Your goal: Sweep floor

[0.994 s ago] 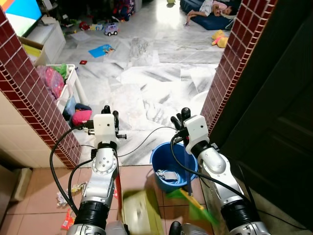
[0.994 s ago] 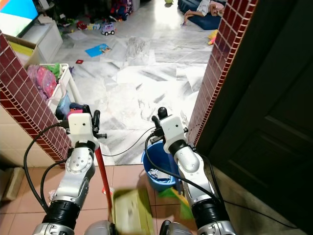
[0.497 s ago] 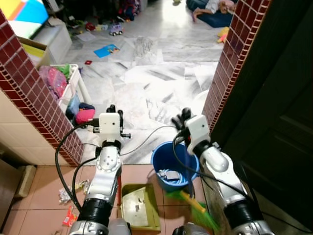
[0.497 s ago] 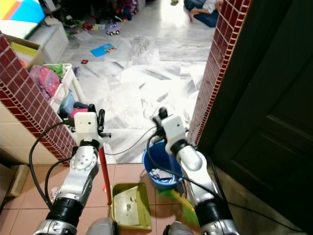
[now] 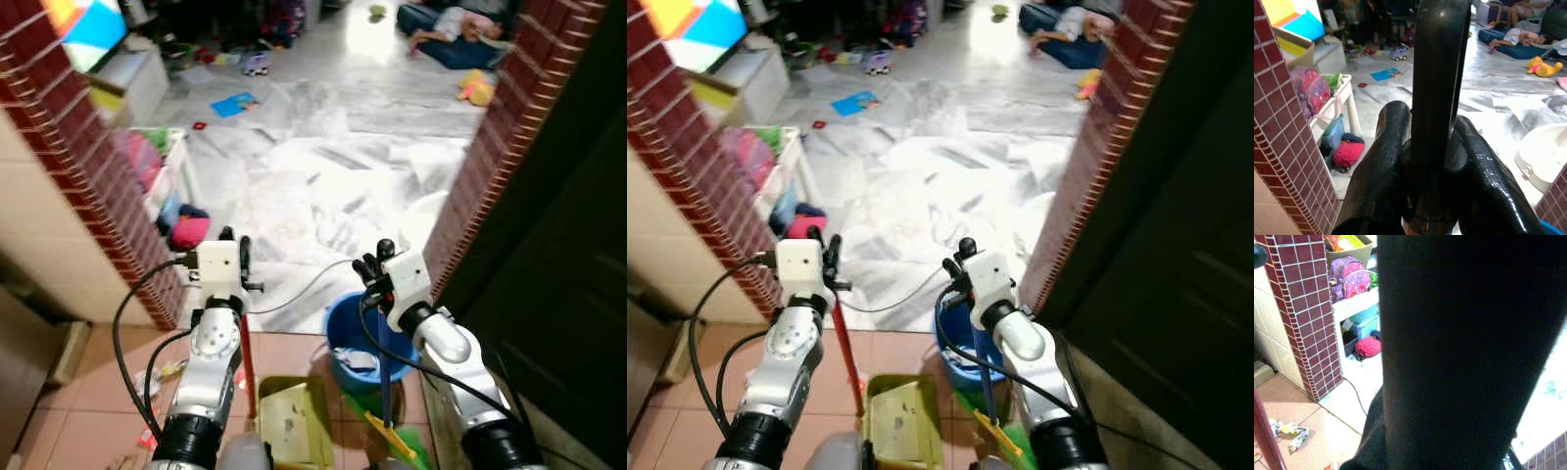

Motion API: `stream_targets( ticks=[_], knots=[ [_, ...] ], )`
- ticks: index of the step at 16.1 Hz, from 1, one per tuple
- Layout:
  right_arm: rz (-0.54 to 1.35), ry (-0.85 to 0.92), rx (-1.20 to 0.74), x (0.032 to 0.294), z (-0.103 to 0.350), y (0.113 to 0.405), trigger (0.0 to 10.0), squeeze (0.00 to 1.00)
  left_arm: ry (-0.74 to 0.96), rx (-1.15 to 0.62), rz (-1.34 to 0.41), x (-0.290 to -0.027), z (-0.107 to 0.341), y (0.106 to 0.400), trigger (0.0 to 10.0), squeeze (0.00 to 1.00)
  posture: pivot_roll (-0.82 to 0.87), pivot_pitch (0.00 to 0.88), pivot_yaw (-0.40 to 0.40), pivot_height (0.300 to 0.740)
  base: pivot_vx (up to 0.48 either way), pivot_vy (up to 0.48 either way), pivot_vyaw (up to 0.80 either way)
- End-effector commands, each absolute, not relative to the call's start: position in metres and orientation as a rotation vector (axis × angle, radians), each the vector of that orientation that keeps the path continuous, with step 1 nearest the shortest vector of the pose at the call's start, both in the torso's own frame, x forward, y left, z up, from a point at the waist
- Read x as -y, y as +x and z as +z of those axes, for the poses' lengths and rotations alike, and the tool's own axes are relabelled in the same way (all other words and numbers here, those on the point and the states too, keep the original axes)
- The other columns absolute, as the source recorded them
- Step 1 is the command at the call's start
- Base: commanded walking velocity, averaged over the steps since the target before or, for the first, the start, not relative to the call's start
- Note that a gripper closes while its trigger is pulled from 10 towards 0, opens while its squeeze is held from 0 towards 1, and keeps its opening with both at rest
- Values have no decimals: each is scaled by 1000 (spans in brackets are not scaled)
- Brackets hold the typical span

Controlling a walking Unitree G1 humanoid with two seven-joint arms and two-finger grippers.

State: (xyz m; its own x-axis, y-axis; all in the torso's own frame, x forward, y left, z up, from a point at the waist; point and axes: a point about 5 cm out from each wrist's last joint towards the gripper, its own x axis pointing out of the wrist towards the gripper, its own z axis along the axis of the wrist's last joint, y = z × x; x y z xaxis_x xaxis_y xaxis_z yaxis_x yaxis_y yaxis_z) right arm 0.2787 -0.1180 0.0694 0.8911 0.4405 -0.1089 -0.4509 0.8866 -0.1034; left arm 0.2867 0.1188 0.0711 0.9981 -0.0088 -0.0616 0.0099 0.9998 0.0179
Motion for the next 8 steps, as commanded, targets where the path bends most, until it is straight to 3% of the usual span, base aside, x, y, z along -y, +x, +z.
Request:
stream_targets(
  ticks=[1,4,8],
  knots=[
    [402,-92,-65,118,76,285,10000,0,20,-69,-43,-117,73,285,10000,0,-2,0,15,740,0,461,0],
    [224,7,-114,134,69,287,10000,0,33,-152,-80,-117,56,276,10000,0,2,0,14,740,0,461,0],
    [153,-21,-90,142,71,289,10000,0,37,-129,-146,-111,60,275,10000,0,3,0,15,740,0,458,0]
  ],
)
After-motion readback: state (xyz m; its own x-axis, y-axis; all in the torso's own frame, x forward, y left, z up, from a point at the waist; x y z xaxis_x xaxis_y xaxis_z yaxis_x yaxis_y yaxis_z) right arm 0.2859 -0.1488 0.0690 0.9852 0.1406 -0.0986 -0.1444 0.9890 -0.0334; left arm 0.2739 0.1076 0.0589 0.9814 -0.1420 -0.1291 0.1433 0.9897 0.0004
